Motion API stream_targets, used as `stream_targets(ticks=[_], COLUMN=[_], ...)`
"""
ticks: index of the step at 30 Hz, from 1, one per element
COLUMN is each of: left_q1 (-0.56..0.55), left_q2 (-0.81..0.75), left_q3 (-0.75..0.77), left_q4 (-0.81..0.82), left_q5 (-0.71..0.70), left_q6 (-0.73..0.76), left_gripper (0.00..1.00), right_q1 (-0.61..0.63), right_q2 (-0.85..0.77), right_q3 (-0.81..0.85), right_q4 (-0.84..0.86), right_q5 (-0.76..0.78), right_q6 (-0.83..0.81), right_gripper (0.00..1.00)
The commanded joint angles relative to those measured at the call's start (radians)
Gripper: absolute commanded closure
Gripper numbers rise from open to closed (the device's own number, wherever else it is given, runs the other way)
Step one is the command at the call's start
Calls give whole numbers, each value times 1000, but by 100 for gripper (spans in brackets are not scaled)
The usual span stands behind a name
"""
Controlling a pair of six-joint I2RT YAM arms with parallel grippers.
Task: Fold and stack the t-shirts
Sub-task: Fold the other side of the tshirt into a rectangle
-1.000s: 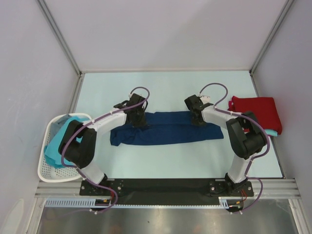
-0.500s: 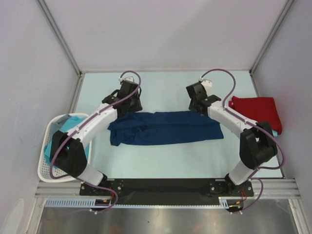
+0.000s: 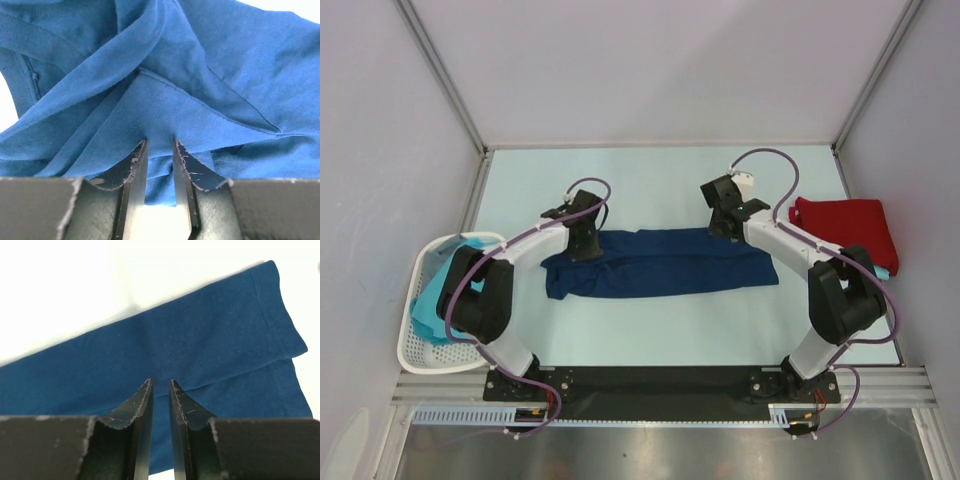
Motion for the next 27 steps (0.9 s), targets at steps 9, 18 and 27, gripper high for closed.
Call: stream_targets(ticks=[9, 18, 27], left_q1=[83, 82, 99], left_q2=[-140, -381, -113], left_q3=[-92, 44, 100], left_q4=[-24, -12, -34], left_q5=[10, -96, 24], left_q6=[-42, 65, 79], left_gripper=[75, 60, 60], right_q1=[-5, -2, -3], right_q2=[44, 67, 72], right_q3=[5, 14, 12], right_q4=[19, 28, 31], right_q5=[-6, -32, -24], right_q6=[-9, -10, -15], right_gripper=[77, 77, 77])
